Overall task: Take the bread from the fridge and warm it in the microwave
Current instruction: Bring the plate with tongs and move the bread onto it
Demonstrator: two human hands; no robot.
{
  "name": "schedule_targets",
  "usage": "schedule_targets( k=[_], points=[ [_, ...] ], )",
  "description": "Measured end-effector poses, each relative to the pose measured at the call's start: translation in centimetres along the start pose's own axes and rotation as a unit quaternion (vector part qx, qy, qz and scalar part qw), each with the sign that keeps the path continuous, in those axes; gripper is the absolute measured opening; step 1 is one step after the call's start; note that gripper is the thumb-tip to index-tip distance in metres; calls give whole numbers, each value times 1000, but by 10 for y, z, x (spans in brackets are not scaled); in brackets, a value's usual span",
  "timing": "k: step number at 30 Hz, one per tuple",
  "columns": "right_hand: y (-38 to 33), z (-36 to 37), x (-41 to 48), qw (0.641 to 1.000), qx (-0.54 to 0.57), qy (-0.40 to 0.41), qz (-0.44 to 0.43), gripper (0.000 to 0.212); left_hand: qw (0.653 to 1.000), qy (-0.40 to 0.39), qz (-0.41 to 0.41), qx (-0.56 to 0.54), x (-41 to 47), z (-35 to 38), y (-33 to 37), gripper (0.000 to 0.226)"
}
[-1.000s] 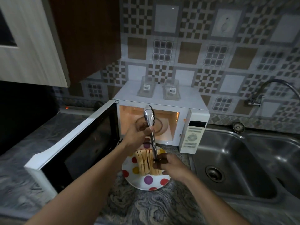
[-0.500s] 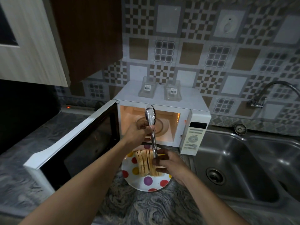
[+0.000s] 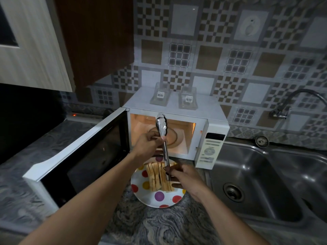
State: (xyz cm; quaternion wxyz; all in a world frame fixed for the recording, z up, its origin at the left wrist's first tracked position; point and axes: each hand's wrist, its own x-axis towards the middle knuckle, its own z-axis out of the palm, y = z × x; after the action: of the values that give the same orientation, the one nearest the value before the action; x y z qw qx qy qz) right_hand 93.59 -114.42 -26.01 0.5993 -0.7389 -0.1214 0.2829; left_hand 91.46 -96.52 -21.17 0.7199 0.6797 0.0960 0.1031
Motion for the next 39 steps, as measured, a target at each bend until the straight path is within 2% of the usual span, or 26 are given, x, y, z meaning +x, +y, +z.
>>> schedule_targets(
  k=[4, 7, 13, 17, 20, 24, 30, 34, 39],
  points=[
    [-1, 1, -3, 998, 65, -3, 7, 19, 1000, -1, 4, 5, -1, 0, 2, 24],
    [-5, 2, -2, 990, 138, -4, 10, 24, 1000, 7, 0, -5, 0, 0, 1, 24],
    [-3, 2, -6, 994, 98, -13, 39, 16, 1000, 0, -2, -19, 2, 1, 3, 20],
    [-3, 2, -7, 982, 182, -29, 38, 21, 999, 15, -14, -25, 0, 1, 3, 23],
    [-2, 0, -6, 979, 199, -28, 32, 23, 1000, 10, -16, -10, 0, -1, 0, 24],
    [-6, 2, -1, 986, 169, 11, -6, 21, 1000, -8, -26, 9, -2, 2, -4, 27],
    [-7, 7, 2, 992, 40, 62, -103, 5, 1000, 10, -27, 1, 0, 4, -7, 22],
    [-10, 9, 1, 989, 7, 62, -133, 18, 999, 13, -39, 4, 2, 2, -8, 24],
    [-13, 11, 3, 988, -39, 21, -147, 48, 998, -2, -56, 1, 0, 1, -10, 25]
  ],
)
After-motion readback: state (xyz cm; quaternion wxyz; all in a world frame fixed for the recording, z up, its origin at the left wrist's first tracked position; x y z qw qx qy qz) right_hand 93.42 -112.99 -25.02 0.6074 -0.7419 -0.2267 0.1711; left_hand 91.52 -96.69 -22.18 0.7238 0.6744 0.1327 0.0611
